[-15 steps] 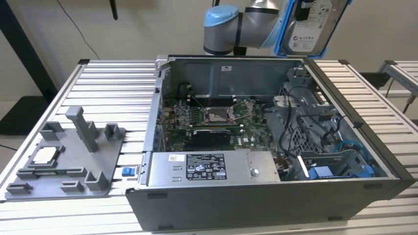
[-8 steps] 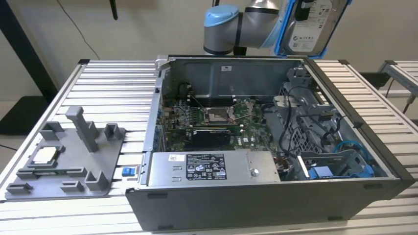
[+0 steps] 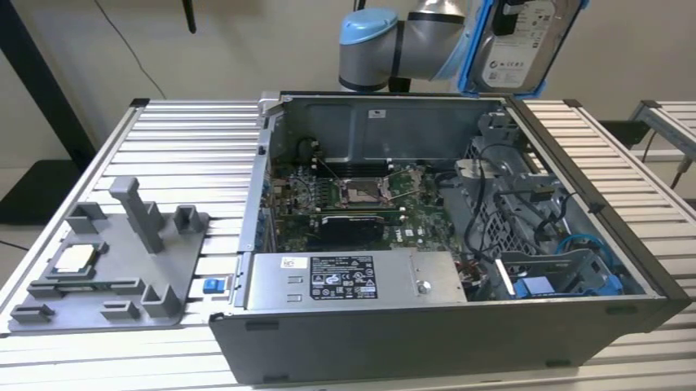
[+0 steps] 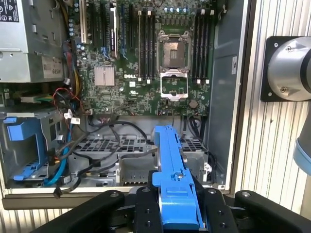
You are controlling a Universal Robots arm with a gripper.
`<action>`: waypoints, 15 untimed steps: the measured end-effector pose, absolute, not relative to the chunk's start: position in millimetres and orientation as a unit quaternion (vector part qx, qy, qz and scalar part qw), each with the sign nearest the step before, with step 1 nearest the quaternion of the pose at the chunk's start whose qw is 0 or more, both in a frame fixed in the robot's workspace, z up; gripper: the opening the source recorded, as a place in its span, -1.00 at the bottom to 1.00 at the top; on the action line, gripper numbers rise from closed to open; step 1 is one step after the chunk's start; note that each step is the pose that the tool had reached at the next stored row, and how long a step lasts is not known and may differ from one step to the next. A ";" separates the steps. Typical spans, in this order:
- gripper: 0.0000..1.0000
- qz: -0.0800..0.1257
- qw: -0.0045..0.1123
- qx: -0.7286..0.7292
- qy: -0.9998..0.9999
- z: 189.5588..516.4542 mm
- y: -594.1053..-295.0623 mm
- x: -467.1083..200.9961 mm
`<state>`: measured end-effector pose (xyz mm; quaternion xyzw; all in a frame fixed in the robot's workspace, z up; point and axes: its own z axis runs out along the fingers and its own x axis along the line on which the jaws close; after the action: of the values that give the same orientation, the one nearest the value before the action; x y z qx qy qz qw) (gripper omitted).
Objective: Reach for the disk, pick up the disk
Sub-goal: 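Pick up the disk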
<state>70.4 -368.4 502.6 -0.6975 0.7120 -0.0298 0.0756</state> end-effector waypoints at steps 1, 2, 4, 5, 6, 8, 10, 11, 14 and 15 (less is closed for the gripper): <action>-1.00 -0.030 0.076 -0.698 0.712 502.6 -369.3 70.5; -1.00 -0.030 0.076 -0.698 0.712 502.6 -370.2 70.6; -1.00 -0.030 0.076 -0.698 0.712 502.6 -372.2 70.8; -1.00 -0.030 0.076 -0.698 0.712 502.6 -373.2 70.9; -1.00 -0.030 0.076 -0.697 0.712 502.6 -374.3 71.0; -1.00 -0.030 0.075 -0.697 0.712 502.6 -376.4 71.1; -1.00 -0.030 0.075 -0.698 0.712 502.6 -378.7 71.2; -1.00 -0.030 0.075 -0.698 0.712 502.6 -379.8 71.3; -1.00 -0.030 0.075 -0.698 0.712 502.6 -383.2 71.4; -1.00 -0.029 0.075 -0.697 0.712 502.5 -384.3 71.4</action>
<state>71.4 -384.3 502.5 -0.6975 0.7120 -0.0295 0.0753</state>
